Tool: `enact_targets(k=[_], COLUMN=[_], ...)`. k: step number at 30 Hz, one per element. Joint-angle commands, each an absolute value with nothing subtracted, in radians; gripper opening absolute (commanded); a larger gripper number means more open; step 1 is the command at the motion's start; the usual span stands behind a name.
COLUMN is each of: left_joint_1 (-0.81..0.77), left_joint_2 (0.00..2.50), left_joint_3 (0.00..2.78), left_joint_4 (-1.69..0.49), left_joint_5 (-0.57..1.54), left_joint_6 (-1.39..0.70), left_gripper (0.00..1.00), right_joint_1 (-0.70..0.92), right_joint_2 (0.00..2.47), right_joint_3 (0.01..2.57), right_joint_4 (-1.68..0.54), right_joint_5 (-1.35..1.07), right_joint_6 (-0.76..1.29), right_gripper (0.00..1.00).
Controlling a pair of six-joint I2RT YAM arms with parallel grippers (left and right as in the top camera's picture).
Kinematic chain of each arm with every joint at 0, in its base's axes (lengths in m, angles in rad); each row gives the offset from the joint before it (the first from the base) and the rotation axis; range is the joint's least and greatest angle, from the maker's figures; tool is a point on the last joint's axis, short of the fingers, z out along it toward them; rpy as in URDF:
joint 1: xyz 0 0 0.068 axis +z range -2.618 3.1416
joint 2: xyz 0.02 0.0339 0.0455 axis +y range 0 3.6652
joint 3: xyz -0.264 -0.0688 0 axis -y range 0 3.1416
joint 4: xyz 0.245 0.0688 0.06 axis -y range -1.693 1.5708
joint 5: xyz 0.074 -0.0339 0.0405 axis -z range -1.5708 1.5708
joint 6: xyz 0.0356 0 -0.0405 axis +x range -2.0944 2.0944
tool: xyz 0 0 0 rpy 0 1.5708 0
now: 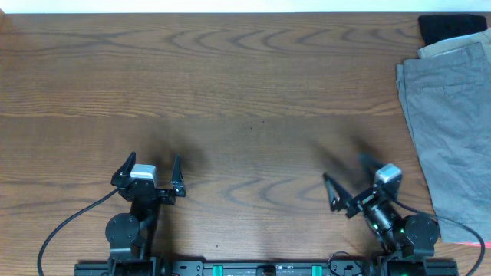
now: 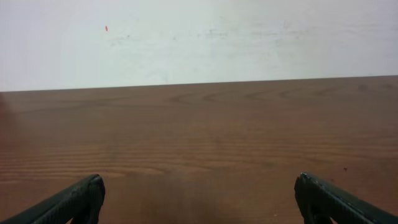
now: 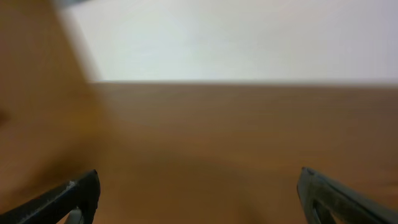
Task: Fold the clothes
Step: 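Reach the right gripper to the top grey pants on the right stack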
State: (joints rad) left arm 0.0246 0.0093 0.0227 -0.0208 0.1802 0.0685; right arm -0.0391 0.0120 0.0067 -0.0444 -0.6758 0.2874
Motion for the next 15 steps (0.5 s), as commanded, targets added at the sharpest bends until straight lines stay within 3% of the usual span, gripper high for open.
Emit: enact_targets(k=[1, 5, 12, 15], left_joint_1=[0.029, 0.029, 0.029, 0.029], left_joint_2=[0.004, 0.004, 0.004, 0.004], left_joint_3=[0.004, 0.004, 0.004, 0.004], left_joint_4=[-0.051, -0.051, -0.051, -0.051], left_joint_5=[0.194, 0.194, 0.194, 0.194], left_joint_6=[0.078, 0.078, 0.078, 0.078], left_gripper=[0.98, 0.98, 0.98, 0.98], right_joint_1=[-0.046, -0.046, -0.046, -0.046], right_joint_2=[0.006, 0.006, 0.007, 0.011], right_joint_3=[0.006, 0.006, 0.010, 0.049], right_joint_4=[-0.074, -0.035, 0.426, 0.443], right_joint_5=[-1.015, -1.009, -0.941, -0.831], right_joint_6=[0.479, 0.522, 0.651, 0.644], right_gripper=[0.99, 0.99, 0.99, 0.99])
